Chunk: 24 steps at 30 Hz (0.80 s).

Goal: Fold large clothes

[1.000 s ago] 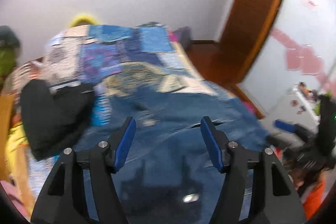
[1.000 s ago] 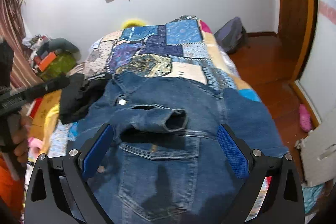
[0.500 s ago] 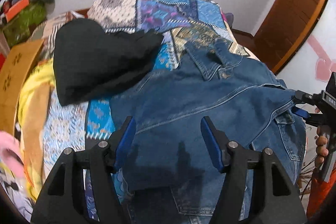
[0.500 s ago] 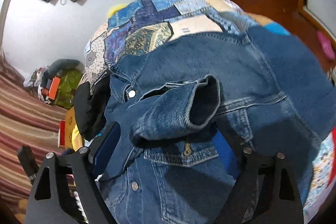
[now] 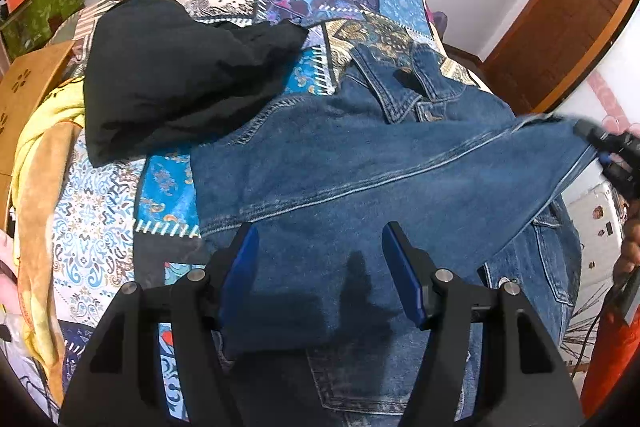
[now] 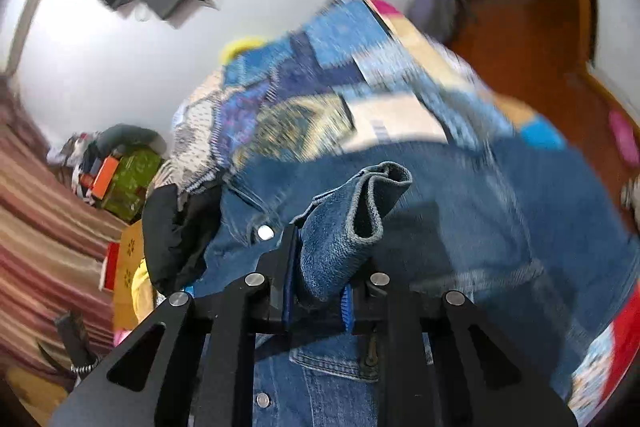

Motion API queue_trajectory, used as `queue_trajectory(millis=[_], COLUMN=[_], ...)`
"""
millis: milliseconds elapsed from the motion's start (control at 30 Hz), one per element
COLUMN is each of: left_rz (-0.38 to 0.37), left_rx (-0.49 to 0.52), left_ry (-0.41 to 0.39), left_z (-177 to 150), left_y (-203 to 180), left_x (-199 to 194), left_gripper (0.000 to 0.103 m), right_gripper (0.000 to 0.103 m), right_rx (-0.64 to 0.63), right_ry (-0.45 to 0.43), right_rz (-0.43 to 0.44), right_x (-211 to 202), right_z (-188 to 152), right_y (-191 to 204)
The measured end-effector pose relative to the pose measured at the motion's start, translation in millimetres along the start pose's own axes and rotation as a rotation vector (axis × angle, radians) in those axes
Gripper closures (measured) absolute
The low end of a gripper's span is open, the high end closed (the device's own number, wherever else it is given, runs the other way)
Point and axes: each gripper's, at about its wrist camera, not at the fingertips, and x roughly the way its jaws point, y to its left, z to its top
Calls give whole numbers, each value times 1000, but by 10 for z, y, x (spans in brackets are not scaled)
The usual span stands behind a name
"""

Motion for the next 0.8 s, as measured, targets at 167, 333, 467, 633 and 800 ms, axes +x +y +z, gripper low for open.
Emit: queue_trajectory(millis=[167,333,467,633,800], left_rz=[-10,-26,-22,-10,11], left_rx=[10,3,18,21,41], left_ry=[55,116,133,130,124], left_z=[-67,-153,-202,-217,-217], left_y=[-75,-132,-189,-214,-270], left_x=[181,395,477,491,470], left_gripper=[40,40,40,40,40], right_gripper=[87,87,82,61,55], right_rx=[-80,-1,65,41,-38], right_ry=[-71,93,191,179,165], right_rz=[-35,-109,-122,-182,-269], right_x=[-185,98,227,140,44], right_z=[41,-75,-265,-373,-390], right_y=[-48,-518,-855,-882,-802])
